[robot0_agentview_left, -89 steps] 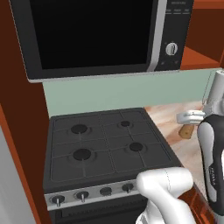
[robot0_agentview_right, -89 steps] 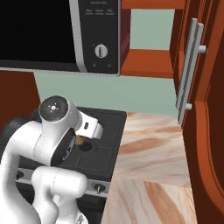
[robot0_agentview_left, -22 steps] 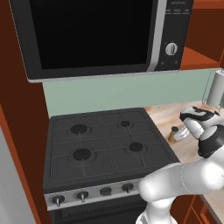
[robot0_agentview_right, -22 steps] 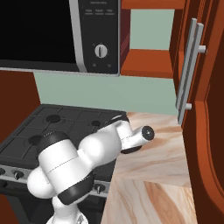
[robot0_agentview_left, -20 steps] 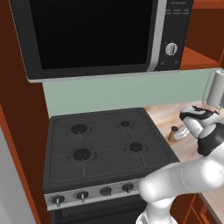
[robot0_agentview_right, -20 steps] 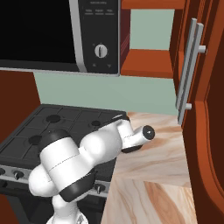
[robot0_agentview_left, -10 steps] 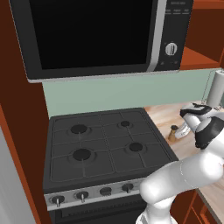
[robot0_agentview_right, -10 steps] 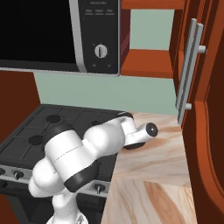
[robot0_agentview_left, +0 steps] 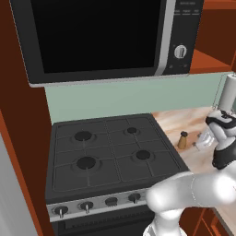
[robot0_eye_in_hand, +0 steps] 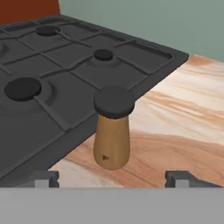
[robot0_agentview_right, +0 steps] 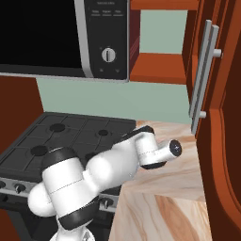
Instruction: Take 2 condiments from the cabinet and move them on the counter near the stove.Make sure the condiments are lined up with each other, next to each other.
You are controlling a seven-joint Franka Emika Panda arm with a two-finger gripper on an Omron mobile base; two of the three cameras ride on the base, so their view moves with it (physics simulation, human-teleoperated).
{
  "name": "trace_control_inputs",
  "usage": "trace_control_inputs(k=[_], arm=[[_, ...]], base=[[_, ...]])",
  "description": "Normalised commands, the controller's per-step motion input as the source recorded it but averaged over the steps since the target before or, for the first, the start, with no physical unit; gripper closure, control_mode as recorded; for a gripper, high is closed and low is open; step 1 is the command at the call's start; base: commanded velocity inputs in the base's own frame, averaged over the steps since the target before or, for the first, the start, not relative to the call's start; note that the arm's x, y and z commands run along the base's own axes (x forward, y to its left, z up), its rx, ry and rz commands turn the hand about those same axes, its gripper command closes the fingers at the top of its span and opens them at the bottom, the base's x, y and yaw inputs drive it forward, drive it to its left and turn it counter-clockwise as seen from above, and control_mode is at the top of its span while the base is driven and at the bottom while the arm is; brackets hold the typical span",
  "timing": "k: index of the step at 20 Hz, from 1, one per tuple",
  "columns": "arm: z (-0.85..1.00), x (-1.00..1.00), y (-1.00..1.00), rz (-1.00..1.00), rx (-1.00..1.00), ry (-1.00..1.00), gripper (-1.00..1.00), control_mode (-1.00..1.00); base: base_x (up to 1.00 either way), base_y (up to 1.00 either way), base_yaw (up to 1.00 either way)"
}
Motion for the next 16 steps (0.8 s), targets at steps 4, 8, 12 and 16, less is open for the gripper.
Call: trace_control_inputs(k=[4,8,12,16], arm=[[0.54,-0.74,0.19,0.03,-0.03,-0.19,-1.0,-1.0],[0.97,-0.16,0.76,0.0,-0.13,-0.06,-1.0,-1.0],[0.65,-0.04,0.96,0.0,-0.17,0.02,-1.0,-1.0],[0.01,-0.48,0.87,-0.17,-0.13,0.01,-1.0,-1.0]], base=[[0.0,0.0,0.0],[0.0,0.0,0.0],[0.0,0.0,0.0],[0.0,0.0,0.0]])
